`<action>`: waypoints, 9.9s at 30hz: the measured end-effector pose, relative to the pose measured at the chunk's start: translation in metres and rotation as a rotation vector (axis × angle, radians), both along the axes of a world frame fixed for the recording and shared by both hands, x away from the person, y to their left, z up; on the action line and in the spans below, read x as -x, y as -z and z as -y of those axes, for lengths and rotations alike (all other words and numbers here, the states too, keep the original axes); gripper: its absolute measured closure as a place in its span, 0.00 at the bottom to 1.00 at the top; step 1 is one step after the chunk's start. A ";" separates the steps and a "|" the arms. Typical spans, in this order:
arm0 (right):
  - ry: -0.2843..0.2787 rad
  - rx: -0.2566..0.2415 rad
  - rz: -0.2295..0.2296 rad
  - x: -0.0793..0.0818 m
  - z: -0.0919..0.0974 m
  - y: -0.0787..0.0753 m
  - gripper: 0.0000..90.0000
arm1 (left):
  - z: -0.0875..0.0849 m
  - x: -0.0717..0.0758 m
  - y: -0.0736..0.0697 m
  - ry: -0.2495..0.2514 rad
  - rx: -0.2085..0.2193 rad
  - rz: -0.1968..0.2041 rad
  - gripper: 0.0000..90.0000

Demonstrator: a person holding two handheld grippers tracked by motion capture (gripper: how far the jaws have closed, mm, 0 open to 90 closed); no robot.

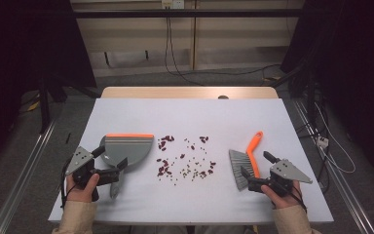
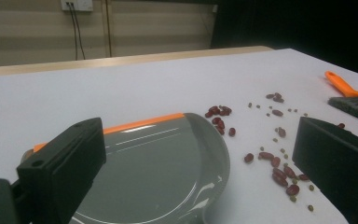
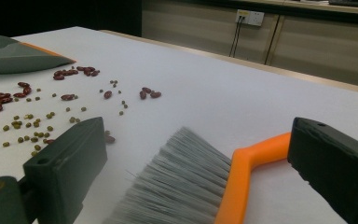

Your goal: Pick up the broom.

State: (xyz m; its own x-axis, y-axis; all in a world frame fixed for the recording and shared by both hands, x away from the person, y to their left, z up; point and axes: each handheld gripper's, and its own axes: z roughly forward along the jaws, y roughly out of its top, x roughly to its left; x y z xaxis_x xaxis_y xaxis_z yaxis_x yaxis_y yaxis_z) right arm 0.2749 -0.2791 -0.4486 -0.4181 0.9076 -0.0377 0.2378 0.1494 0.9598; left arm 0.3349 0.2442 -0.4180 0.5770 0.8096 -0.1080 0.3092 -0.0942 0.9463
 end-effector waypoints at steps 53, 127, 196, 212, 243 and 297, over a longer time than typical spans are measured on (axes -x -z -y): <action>0.278 0.062 -0.449 -0.095 0.006 0.013 0.45 | 0.004 -0.003 0.006 0.035 -0.015 -0.022 0.03; 0.162 0.080 -0.626 -0.131 -0.008 0.004 0.76 | 0.009 0.000 0.004 0.040 -0.053 -0.008 0.03; -0.122 -0.295 -0.219 -0.105 -0.048 -0.082 0.79 | 0.073 -0.007 -0.037 0.186 -0.007 -0.007 0.04; -0.157 -0.280 -0.199 -0.112 -0.079 -0.084 0.79 | 0.128 -0.032 -0.046 0.316 0.036 -0.067 0.13; -0.247 -0.290 -0.188 -0.116 -0.126 -0.084 0.79 | 0.180 -0.051 -0.038 0.357 0.079 -0.188 0.93; -0.487 -0.245 -0.235 -0.114 -0.080 -0.044 0.35 | 0.180 -0.053 -0.042 0.494 0.091 -0.184 0.94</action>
State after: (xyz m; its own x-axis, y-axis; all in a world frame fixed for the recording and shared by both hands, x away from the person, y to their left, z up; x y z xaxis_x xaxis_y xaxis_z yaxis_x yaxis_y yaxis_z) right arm 0.3894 -0.1987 -0.4043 -0.7604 0.5799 0.2926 0.4075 0.0751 0.9101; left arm 0.3882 0.0646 -0.3755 0.8516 0.4293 -0.3007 0.4108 -0.1904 0.8916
